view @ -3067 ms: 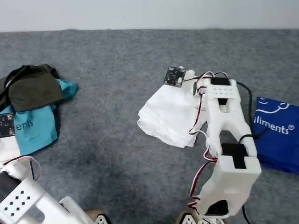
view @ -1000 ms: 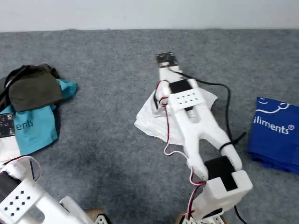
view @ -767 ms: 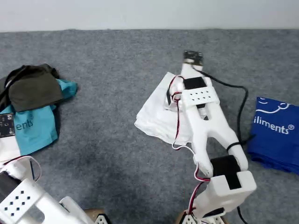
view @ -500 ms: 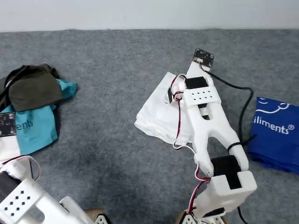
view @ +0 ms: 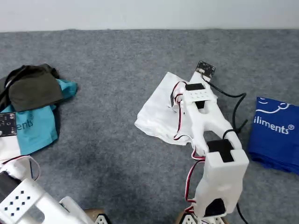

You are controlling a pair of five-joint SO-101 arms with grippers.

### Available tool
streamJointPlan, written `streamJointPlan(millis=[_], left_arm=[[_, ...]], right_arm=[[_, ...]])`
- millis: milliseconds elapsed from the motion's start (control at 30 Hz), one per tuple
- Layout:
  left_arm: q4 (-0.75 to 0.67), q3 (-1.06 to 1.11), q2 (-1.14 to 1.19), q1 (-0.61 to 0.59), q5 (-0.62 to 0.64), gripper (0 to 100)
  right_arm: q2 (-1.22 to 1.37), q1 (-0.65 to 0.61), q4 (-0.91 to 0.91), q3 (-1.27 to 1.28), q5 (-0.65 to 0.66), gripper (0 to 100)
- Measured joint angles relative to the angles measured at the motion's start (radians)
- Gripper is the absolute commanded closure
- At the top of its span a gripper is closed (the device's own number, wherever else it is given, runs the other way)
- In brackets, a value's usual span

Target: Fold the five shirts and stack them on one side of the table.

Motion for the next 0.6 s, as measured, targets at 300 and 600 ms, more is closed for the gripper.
streamJointPlan(millis=[300,600], left_arm=[[0.000,0.000,0.000,0.000,0.000,98],[0.000,0.000,0.000,0.000,0.000,98]], right_arm=[[0.026,0.020,0.058,-0.043,0.006,97.5],[0.011,0.061,0.180,-0.112,0.132,99.0]])
